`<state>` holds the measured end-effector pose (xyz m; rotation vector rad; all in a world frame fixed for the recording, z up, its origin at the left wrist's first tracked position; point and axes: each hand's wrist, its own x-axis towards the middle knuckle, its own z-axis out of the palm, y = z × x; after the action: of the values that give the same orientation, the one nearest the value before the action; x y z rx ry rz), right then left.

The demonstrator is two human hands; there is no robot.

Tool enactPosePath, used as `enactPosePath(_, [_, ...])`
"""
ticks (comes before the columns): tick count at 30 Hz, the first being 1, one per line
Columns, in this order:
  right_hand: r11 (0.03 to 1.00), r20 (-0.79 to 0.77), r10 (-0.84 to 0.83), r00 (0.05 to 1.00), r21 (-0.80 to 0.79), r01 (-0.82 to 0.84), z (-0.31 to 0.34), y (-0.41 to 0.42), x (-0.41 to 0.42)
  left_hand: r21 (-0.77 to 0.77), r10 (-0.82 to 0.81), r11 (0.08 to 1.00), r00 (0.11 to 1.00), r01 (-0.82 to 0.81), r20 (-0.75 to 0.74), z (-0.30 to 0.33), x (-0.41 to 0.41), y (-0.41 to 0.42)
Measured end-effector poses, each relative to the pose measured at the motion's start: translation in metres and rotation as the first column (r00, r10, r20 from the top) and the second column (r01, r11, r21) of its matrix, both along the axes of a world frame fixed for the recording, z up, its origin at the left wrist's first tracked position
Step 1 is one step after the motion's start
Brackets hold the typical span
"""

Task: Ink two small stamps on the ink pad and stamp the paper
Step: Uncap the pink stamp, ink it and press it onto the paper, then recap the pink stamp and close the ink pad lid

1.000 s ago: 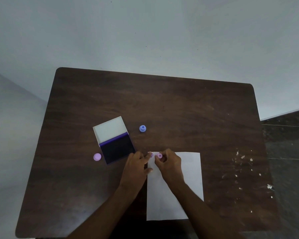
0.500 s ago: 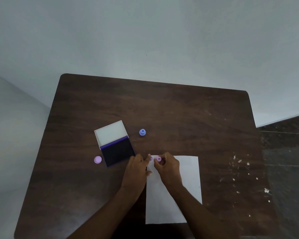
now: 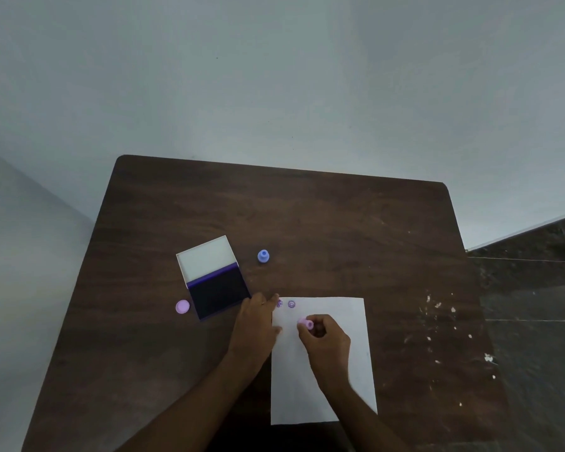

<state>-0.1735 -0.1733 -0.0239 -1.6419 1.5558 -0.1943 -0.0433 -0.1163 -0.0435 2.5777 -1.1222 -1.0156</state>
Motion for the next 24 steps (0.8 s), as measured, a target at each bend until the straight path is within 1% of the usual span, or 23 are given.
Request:
enactPosePath(3, [1.0, 0.024, 0.015, 1.0, 0.021, -0.015, 0.004, 0.002, 0.0, -0.087, 0.062, 0.994, 0.998, -0.062, -0.002, -0.001, -0.005, 0.004])
enactPosePath(7, [0.997, 0.021, 0.064, 0.998, 0.05, -0.065, 0.007, 0.004, 0.01, -0.131, 0.205, 0.97, 0.978, -0.207, -0.028, -0.002, -0.006, 0.022])
enactPosePath(10, [0.991, 0.045, 0.098, 0.994, 0.085, -0.101, 0.008, 0.008, 0.021, -0.214, 0.246, 0.946, 0.969, -0.245, -0.022, 0.003, 0.002, 0.045])
enactPosePath(14, [0.977, 0.199, 0.142, 0.97, 0.13, -0.17, 0.013, 0.02, 0.045, -0.273, 0.387, 0.88, 0.92, -0.39, -0.066, 0.01, 0.028, 0.09])
enactPosePath(17, [0.956, 0.256, 0.18, 0.95, 0.183, -0.23, 0.016, 0.029, 0.066, -0.321, 0.499, 0.819, 0.866, -0.476, -0.009, 0.014, 0.052, 0.12])
enactPosePath(19, [0.945, 0.296, 0.167, 0.941, 0.224, -0.238, 0.017, 0.034, 0.077, -0.372, 0.566, 0.769, 0.824, -0.52, 0.018, 0.015, 0.064, 0.132])
enactPosePath(21, [0.94, 0.344, 0.123, 0.931, 0.259, -0.22, 0.018, 0.039, 0.086, -0.384, 0.609, 0.736, 0.793, -0.558, 0.016, 0.011, 0.075, 0.139])
enactPosePath(24, [0.926, 0.371, 0.033, 0.928, 0.339, -0.168, 0.016, 0.045, 0.096, -0.336, 0.601, 0.755, 0.799, -0.562, 0.016, 0.0, 0.086, 0.138])
